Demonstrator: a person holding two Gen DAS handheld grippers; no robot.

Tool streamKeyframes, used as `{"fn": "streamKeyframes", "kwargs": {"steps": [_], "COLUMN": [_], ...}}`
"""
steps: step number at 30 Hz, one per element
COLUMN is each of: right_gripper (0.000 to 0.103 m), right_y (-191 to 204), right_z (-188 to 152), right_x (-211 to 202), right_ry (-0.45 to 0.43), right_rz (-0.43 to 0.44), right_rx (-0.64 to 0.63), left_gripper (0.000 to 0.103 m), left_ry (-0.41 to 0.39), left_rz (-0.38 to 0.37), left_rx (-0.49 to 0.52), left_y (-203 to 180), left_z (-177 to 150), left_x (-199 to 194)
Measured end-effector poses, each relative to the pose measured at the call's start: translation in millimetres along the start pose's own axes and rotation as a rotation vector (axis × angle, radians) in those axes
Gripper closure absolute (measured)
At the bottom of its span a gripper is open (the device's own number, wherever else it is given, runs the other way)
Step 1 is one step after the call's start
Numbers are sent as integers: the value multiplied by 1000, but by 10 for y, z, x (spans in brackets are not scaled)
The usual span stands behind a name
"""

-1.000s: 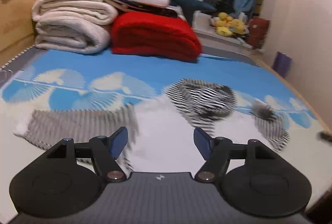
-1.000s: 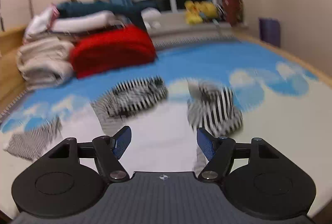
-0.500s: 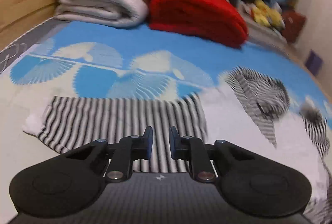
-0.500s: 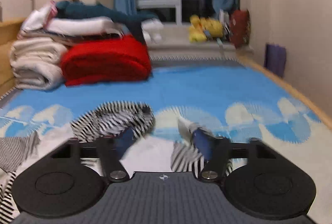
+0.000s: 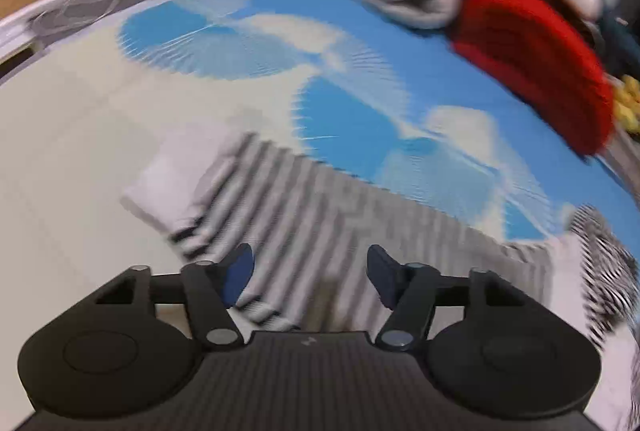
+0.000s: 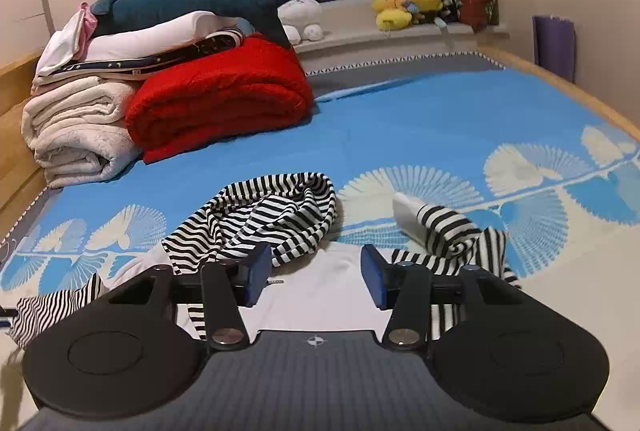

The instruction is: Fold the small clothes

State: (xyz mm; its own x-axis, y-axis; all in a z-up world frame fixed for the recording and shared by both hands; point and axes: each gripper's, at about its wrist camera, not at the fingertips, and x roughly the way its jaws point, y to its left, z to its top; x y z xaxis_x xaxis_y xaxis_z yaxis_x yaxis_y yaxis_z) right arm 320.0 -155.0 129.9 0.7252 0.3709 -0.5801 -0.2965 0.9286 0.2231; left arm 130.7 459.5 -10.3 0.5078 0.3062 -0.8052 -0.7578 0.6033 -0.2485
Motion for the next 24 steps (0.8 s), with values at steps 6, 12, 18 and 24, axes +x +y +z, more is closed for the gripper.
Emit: {"fn": "streamKeyframes", "kwargs": {"steps": [6, 12, 18, 24], "right_gripper": [52, 52, 51, 46], "right_y": [185, 191, 259, 291], "right_z": [-50, -93, -143, -191], "right_x": [99, 179, 249, 282], "right_ry": [-14, -4, 36, 94], "right_rz": [-35, -78, -53, -29], "right_rx": [-63, -70, -110, -103], "left_gripper": [32, 87, 91, 91], "left_ry": [57, 1, -108, -193], "left_rz": [113, 143, 77, -209], "left_rx": [-202, -121, -38, 203], "left_y": [506, 380, -29, -1083], "left_z": [87, 152, 180, -35], "left_x": [229, 223, 26, -531]}}
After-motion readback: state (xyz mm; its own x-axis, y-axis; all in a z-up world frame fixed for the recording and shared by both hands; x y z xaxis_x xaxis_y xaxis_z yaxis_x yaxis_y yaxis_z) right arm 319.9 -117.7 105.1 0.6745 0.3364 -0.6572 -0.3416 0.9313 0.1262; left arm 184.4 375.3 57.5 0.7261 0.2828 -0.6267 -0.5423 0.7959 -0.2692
